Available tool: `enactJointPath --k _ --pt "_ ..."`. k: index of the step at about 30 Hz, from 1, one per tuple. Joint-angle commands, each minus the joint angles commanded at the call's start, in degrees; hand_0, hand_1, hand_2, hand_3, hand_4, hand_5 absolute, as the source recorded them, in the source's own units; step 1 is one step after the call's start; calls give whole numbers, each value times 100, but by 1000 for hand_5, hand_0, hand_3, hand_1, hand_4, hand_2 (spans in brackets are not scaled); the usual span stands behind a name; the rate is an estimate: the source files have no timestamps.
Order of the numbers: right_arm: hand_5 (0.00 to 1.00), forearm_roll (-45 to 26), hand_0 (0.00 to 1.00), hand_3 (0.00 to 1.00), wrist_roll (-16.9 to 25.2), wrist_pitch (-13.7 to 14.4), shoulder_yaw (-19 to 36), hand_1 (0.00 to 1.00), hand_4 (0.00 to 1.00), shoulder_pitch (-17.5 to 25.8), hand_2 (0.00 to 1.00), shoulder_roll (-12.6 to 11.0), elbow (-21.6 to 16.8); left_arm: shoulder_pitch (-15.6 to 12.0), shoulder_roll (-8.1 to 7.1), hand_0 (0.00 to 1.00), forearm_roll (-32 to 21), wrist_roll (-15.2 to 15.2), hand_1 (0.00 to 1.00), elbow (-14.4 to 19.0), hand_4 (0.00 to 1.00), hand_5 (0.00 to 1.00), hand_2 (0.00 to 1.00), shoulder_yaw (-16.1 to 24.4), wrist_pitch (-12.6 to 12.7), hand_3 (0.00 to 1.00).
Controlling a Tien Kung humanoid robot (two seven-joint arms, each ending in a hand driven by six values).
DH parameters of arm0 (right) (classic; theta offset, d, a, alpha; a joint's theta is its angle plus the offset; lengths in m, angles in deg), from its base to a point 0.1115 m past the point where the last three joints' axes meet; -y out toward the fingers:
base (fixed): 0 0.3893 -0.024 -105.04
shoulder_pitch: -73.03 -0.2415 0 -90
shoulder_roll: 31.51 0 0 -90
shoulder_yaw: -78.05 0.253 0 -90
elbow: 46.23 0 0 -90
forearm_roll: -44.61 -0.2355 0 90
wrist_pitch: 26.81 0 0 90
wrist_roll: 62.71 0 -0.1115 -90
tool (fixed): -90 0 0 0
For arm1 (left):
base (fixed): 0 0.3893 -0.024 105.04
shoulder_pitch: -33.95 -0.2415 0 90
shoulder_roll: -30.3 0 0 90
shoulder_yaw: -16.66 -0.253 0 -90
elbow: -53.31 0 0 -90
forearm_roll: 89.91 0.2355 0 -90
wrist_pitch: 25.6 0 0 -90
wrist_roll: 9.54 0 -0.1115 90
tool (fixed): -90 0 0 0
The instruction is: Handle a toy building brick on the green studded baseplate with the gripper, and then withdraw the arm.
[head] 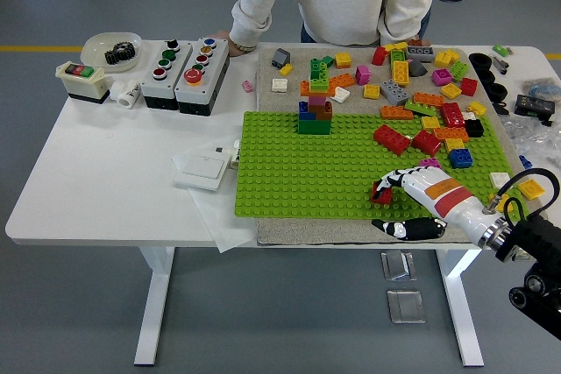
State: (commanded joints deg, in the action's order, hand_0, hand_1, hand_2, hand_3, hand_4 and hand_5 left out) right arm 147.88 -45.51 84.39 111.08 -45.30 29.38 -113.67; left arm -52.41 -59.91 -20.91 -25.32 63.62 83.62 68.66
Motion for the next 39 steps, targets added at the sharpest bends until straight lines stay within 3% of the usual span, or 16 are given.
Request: enactJointPath --k 16,39 --pt "517 32 653 580 -4 -7 9 639 781 -67 695 112 254 23 -6 778 -97 13 722 0 594 620 691 -77 -8 573" --pt "511 99 654 581 -20 -11 -63 640 783 -96 697 131 136 60 -7 780 -123 21 722 0 594 621 692 -65 -9 572"
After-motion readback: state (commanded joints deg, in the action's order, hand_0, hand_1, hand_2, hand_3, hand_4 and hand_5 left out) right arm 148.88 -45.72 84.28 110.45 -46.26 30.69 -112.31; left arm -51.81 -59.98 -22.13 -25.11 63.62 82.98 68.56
